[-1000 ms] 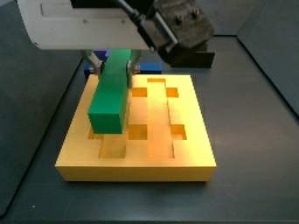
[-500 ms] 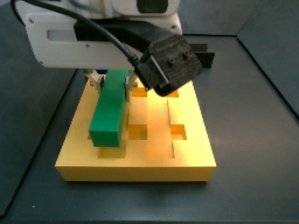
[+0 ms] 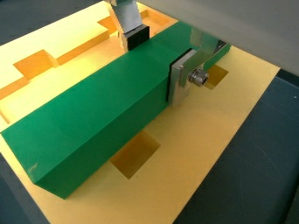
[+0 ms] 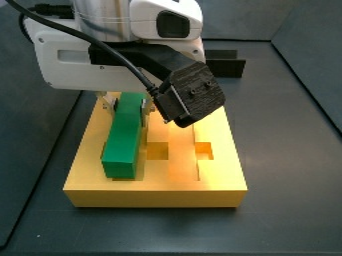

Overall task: Pick up the green object. Move up. Move to above the board. Insert the green object.
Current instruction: Insert the green object.

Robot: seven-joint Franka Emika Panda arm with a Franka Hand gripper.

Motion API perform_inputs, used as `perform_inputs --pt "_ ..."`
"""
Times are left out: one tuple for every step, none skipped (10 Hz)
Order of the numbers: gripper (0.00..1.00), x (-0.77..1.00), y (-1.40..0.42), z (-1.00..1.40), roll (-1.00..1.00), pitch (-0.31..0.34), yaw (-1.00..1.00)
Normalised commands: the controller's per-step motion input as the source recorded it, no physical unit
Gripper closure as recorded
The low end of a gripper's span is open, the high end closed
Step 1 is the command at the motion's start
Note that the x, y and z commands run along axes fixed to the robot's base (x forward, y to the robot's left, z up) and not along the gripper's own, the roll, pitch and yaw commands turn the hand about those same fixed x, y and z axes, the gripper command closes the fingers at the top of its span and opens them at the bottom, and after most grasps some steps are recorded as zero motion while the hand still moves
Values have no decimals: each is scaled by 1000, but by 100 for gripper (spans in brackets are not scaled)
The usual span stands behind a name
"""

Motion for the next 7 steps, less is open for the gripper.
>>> perform_inputs --pt "100 120 -120 -149 121 26 106" --pt "100 103 -134 -149 100 14 103" --pt "100 214 -66 -209 120 37 134" --pt "100 174 -6 -251 144 39 137" --pt "100 74 0 -286 159 16 126" --pt "100 0 0 -277 181 13 91" --pt "100 0 0 -280 179 0 89"
